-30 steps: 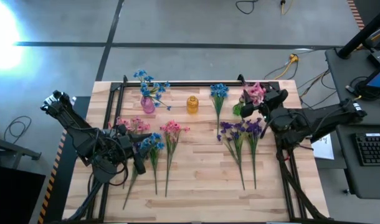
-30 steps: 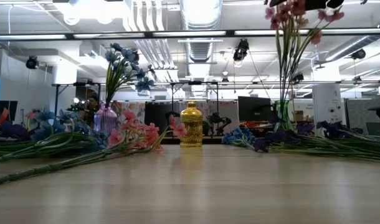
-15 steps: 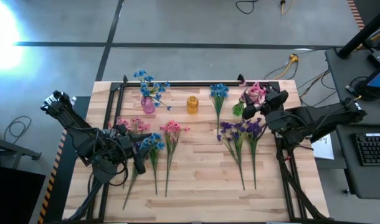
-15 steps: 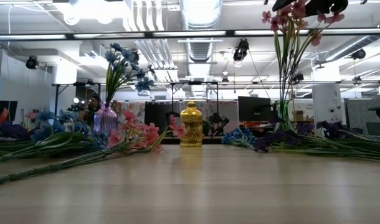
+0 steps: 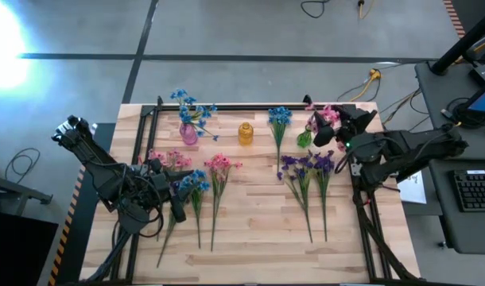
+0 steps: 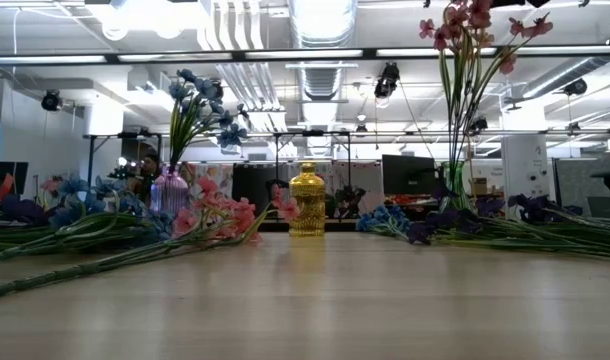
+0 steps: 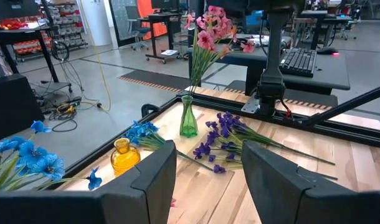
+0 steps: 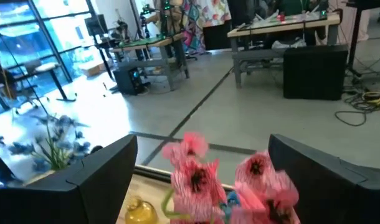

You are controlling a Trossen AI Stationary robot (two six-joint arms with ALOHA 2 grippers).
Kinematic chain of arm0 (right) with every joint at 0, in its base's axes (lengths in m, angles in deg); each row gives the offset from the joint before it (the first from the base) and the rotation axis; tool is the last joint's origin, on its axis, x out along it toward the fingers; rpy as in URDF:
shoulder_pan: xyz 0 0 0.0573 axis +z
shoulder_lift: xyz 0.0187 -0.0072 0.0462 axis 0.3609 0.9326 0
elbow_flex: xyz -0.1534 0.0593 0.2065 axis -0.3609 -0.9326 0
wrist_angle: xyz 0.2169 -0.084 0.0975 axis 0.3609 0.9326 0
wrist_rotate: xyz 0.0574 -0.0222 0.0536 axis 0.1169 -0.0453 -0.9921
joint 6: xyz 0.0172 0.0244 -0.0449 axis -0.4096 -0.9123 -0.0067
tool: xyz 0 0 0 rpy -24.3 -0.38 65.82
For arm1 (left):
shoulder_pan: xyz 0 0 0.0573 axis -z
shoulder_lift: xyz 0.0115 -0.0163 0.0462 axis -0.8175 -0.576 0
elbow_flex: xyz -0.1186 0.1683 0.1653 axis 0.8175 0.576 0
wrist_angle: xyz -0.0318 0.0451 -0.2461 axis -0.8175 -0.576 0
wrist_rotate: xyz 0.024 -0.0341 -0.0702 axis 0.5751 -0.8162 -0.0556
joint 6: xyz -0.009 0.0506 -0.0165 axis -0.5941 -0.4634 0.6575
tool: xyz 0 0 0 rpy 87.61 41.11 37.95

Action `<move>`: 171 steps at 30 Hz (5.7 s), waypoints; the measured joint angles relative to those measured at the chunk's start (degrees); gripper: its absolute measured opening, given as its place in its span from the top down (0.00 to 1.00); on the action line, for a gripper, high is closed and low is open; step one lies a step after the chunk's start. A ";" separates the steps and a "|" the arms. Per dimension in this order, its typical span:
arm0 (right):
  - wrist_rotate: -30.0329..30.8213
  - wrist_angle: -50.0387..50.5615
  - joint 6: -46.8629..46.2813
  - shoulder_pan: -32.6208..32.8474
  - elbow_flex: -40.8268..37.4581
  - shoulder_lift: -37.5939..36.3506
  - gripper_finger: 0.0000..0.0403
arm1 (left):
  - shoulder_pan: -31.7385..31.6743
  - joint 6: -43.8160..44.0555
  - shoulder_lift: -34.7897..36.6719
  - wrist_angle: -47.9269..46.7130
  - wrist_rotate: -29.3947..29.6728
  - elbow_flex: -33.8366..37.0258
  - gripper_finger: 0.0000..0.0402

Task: Sort flowers into vase by color
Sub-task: Put the right pink flowers into the green vase, then put the middle violet flowers into the yellow vase

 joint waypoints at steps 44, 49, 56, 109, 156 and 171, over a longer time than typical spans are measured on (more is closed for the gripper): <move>-52.28 31.81 -1.32 11.84 34.74 20.11 0.12 | 0.00 26.89 -11.03 1.20 -16.82 0.00 0.58; -53.50 42.83 -14.37 16.30 36.38 24.05 0.12 | 0.00 27.79 -12.16 1.64 -18.64 0.00 0.58; -60.20 50.68 -27.54 22.96 36.78 29.60 0.12 | 0.00 28.44 -12.41 1.75 -21.44 0.00 0.58; -53.56 24.63 -52.77 14.42 -4.23 42.27 0.12 | 1.62 29.00 -21.31 3.65 -29.18 -0.86 0.58; -53.86 9.74 -54.80 11.10 -13.75 42.47 0.86 | 1.60 26.77 -21.31 3.52 -29.03 -1.16 0.58; -53.71 10.96 -52.60 11.13 -11.91 38.09 0.92 | 1.57 26.70 -21.31 3.23 -29.03 -1.16 0.58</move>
